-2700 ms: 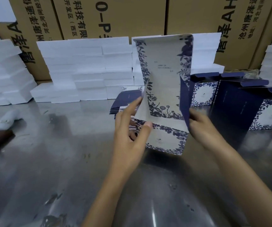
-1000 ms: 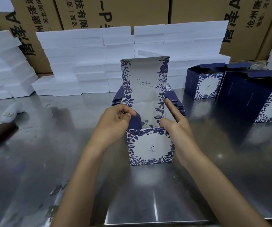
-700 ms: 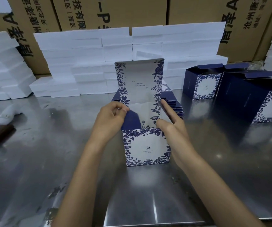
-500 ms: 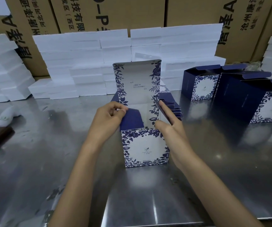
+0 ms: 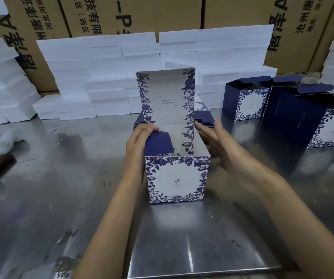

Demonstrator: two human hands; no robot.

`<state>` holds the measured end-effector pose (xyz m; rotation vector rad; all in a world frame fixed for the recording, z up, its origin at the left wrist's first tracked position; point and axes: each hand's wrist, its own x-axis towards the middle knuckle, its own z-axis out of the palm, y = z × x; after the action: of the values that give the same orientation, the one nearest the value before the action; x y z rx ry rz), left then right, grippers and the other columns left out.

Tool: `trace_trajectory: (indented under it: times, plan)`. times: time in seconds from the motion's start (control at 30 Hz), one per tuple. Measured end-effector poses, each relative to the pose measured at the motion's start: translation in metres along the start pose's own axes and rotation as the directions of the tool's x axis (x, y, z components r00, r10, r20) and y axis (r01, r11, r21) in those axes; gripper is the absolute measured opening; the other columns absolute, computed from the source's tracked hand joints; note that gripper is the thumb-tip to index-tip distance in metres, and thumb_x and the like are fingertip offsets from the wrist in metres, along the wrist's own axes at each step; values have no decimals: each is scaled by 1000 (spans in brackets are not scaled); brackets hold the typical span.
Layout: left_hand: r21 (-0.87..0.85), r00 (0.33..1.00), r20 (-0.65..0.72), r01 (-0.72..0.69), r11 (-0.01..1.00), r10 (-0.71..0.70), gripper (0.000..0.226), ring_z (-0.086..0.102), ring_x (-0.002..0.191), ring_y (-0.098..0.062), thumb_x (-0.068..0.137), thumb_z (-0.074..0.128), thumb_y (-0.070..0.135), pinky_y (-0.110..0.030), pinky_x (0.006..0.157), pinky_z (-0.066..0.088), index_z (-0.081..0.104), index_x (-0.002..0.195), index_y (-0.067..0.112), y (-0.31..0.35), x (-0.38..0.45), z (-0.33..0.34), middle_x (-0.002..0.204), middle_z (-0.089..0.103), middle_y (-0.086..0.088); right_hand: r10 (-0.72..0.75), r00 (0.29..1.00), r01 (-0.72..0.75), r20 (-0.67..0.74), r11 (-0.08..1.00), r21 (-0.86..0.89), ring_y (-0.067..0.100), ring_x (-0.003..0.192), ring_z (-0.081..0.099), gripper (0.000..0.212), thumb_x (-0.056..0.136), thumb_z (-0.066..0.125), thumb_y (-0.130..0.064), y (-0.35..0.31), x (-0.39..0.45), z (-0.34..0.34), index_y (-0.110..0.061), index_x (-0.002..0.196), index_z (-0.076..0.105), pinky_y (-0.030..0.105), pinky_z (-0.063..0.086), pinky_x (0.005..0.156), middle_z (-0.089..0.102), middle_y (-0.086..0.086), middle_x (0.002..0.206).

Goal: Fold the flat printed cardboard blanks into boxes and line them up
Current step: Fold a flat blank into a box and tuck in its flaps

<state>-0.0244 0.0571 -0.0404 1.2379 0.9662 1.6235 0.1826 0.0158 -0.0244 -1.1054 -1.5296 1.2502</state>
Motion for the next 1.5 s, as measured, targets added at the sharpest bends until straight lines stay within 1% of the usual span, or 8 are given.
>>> trace_trajectory:
  times: [0.13,0.23,0.33,0.53,0.73,1.2,1.33,1.5]
  plan:
    - [-10,999,27,-29,1000,29,22,59,98,-10,99,50,14,-28,92,44,68,89,17,-2,-1,-1,103,67,4,-41,987,3,-153,972,-237,4,80,62,73,55,70,-86,-3,6,-8,-26,97,62,19,48,75,68,-11,93]
    - [-17,999,28,-28,999,28,18,59,100,-11,98,52,17,-30,93,44,68,90,17,-4,-2,-1,104,66,4,99,995,-97,-13,930,-354,13,47,49,66,84,69,-62,-13,5,-8,1,73,51,18,41,53,46,1,54]
    - [-26,999,32,-32,999,32,19,60,101,-10,97,52,18,-32,96,44,69,89,19,-6,-3,-3,104,67,5,105,994,-89,28,938,-336,15,38,32,59,99,63,-29,-19,6,-7,-9,54,32,23,34,46,26,1,47]
    - [-7,999,39,-18,1000,18,22,59,100,-9,98,48,13,-30,95,42,65,85,18,-7,-1,-2,97,66,12,105,990,-129,-92,941,-314,19,42,31,63,92,66,-54,-19,17,-4,-5,59,45,20,29,41,34,7,51]
    - [-7,1000,5,9,1000,-9,24,60,90,-3,98,47,12,-24,83,44,64,83,20,-4,-1,-6,90,67,17,90,982,-122,-169,973,-193,22,50,27,52,92,66,-41,-8,30,5,1,68,47,24,23,45,35,14,66]
    - [7,999,24,21,1000,-21,26,60,96,-8,98,49,12,-29,88,45,67,83,22,-1,-4,-10,97,68,13,-21,941,-11,-339,996,-93,6,67,65,34,89,71,-52,0,46,11,-19,89,63,21,48,63,68,-7,82]
    - [-194,998,27,59,979,-55,23,66,89,-13,96,58,8,-25,73,55,67,97,29,2,-6,-11,105,71,4,-92,970,131,-226,978,163,10,103,72,25,88,74,-40,10,45,11,-50,110,69,25,57,81,71,-7,118]
    - [-241,993,40,119,963,-113,22,60,94,-26,92,53,9,-36,81,49,69,91,24,2,-4,-10,108,67,-10,-154,976,177,-157,972,151,11,89,68,18,89,64,-21,6,48,6,-33,87,77,27,53,76,75,-8,99]
